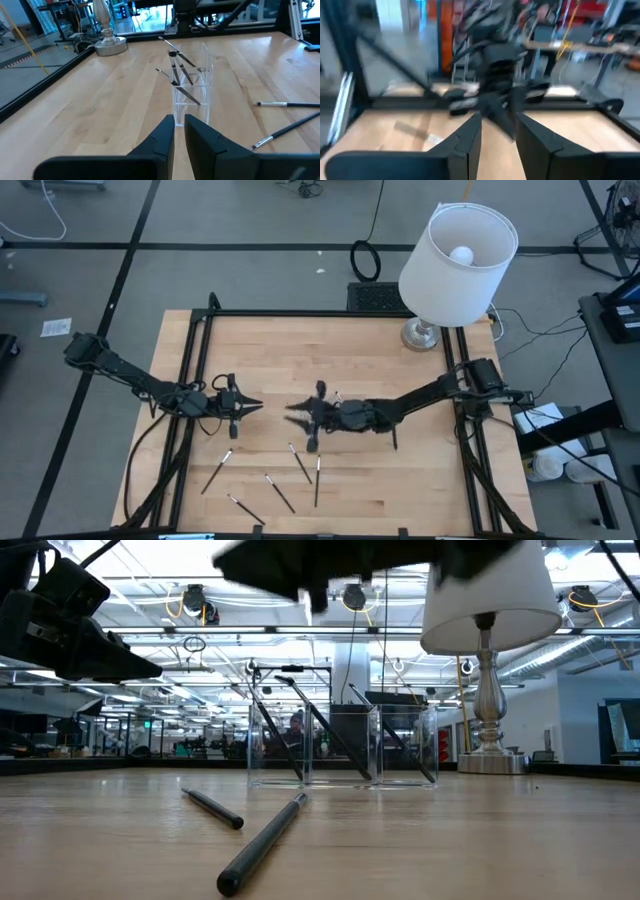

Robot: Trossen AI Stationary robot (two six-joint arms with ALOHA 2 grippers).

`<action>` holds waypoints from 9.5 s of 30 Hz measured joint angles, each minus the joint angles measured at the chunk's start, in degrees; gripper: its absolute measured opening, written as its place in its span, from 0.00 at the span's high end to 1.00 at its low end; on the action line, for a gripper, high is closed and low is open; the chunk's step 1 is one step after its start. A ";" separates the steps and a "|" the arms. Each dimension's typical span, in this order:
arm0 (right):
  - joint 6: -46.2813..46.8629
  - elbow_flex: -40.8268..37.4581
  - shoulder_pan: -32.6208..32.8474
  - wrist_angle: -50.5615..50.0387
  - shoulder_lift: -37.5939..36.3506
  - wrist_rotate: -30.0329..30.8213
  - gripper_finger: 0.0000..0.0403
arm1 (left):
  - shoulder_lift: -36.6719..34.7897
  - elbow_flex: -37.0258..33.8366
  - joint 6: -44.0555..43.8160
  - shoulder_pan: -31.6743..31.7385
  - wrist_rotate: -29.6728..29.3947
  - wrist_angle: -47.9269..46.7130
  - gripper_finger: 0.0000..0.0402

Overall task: Pick & Place Makeup Supplies
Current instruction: Put the makeup brush into the transparent organizer

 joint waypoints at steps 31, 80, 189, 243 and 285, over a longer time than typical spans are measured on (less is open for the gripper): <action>58.61 32.65 12.80 -74.12 19.25 -12.01 0.71 | 0.00 0.00 -1.26 -0.02 0.15 -0.15 0.87; 34.20 27.79 8.57 -85.37 23.55 -13.99 0.97 | -0.02 0.00 -1.31 -0.02 0.24 -0.13 0.87; 38.13 25.45 8.04 -88.15 15.51 -18.33 0.71 | -0.02 -0.01 -1.51 0.00 0.33 0.17 0.87; 36.87 12.32 9.49 -53.32 5.17 -11.07 0.96 | 0.00 -0.01 -1.55 -0.01 0.49 0.20 0.87; 46.82 32.43 17.72 -100.54 22.96 -8.78 0.69 | -0.02 -0.02 -1.77 0.00 0.48 -0.04 0.87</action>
